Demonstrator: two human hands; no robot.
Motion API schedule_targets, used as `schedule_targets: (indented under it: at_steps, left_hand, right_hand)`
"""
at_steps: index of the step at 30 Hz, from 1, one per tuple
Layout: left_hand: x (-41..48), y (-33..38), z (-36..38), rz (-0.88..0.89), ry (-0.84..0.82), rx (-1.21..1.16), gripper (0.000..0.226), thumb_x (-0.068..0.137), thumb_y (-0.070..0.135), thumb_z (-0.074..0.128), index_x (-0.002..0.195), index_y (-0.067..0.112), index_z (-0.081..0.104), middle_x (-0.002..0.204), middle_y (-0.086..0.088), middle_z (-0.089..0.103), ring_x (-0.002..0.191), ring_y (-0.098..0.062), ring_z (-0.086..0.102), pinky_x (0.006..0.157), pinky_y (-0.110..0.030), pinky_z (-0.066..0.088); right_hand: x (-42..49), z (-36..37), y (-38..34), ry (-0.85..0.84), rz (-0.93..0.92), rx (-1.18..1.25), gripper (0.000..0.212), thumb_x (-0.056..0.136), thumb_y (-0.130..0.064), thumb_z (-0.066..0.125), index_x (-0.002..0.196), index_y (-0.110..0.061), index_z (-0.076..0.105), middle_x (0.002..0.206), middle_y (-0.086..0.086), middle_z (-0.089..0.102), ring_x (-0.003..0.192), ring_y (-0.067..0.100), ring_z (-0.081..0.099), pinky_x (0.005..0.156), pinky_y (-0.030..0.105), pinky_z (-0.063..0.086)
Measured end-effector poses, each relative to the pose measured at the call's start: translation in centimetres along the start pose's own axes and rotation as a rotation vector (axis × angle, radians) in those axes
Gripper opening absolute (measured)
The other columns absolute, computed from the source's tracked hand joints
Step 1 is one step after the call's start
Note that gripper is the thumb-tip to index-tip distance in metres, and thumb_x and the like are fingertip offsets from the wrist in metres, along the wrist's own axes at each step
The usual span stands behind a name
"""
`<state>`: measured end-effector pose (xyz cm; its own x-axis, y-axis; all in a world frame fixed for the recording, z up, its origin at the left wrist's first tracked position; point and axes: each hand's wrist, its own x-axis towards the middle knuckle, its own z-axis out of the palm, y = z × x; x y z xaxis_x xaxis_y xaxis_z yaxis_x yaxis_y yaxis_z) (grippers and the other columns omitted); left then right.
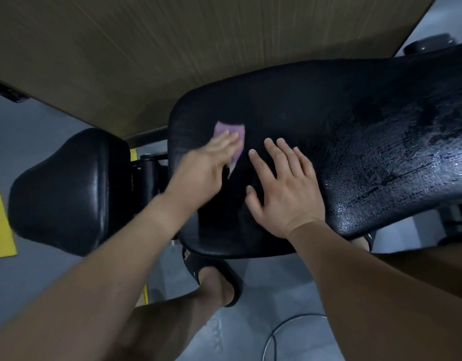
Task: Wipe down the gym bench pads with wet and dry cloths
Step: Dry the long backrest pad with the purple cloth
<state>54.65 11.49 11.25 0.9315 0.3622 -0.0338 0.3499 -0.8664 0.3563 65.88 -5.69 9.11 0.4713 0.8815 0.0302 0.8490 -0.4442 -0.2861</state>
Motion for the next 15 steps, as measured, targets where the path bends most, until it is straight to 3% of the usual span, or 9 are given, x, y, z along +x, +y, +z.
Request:
schedule_targets:
  at_steps: [5,11,15]
  left_hand:
    - [-7.2,2.2,0.9,-0.03,-0.014,0.025,0.056,0.09,0.001,0.032,0.137,0.008,0.061,0.147,-0.006,0.055,0.14,-0.019,0.048,0.116,-0.031,0.038]
    - [0.9,0.4,0.9,-0.167,0.064,0.062,0.054,0.092,-0.01,0.047,0.144,0.005,0.053,0.154,-0.01,0.046,0.145,-0.023,0.039,0.118,-0.038,0.037]
    - [5.8,0.7,0.3,-0.206,0.051,-0.005,0.053,0.096,-0.008,0.047,0.147,0.006,0.049,0.159,-0.008,0.037,0.151,-0.017,0.028,0.121,-0.017,0.016]
  right_hand:
    - [0.0,0.3,0.2,0.025,-0.011,0.008,0.064,0.096,-0.046,0.042,0.154,-0.019,0.042,0.163,0.014,0.032,0.154,0.029,0.021,0.126,0.047,0.015]
    - [0.0,0.4,0.2,0.057,-0.014,-0.008,0.061,0.096,-0.043,0.043,0.151,-0.018,0.046,0.162,0.014,0.034,0.153,0.03,0.024,0.125,0.047,0.016]
    - [0.0,0.4,0.1,0.07,-0.012,-0.017,0.061,0.094,-0.043,0.045,0.15,-0.018,0.048,0.161,0.013,0.035,0.153,0.029,0.024,0.125,0.046,0.016]
